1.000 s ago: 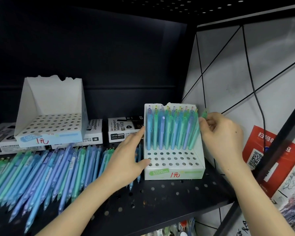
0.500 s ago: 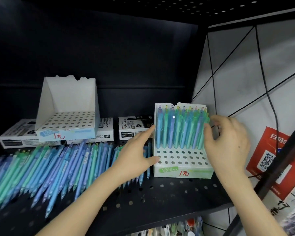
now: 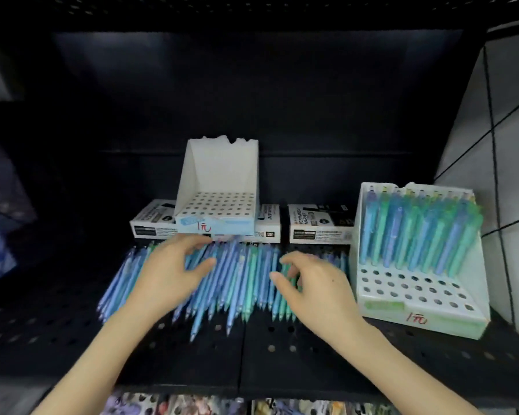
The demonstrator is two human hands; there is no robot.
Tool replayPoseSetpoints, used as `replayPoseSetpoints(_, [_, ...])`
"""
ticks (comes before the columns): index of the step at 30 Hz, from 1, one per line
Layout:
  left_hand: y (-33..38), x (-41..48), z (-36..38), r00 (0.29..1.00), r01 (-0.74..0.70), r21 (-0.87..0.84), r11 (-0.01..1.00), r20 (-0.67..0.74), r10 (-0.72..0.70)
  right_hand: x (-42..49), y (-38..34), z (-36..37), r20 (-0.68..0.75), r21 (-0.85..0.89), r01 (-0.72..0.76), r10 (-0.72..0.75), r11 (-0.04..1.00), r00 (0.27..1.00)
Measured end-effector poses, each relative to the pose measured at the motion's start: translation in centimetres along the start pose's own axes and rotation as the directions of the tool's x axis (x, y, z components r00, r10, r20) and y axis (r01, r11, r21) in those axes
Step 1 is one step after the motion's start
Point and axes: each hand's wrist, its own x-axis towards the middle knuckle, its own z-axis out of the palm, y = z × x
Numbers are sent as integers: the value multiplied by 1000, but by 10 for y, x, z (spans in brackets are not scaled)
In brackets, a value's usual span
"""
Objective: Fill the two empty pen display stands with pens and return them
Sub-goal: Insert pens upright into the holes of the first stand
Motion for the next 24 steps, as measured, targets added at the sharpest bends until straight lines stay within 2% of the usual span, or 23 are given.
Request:
replayPoseSetpoints(4, [-32,-3,-19,978,208,261,943,-61,-199,27,-15,28,78,-109,-18,27,994,997])
replayPoseSetpoints(8, [-54,-1,-28,904,417,339,843,-52,-425,42,-24,42,142,-193,-71,100,979,985])
replayPoseSetpoints(12, [-64,-1,-27,879,474,126,872,2,-478,34,-28,48,140,-227,-72,106,971,985])
replayPoseSetpoints(15, [-63,-4,-26,875,482,-36,876,-34,-483,31,-28,51,78,-203,-68,85,977,993])
replayPoseSetpoints(19, [-66,-4,-27,841,526,-150,837,-51,-538,32,-29,55,18,-130,-75,78,989,997])
replayPoseSetpoints(24, [-71,0,-29,801,580,-273,768,18,-599,34,-31,57,6,-98,-97,99,990,995])
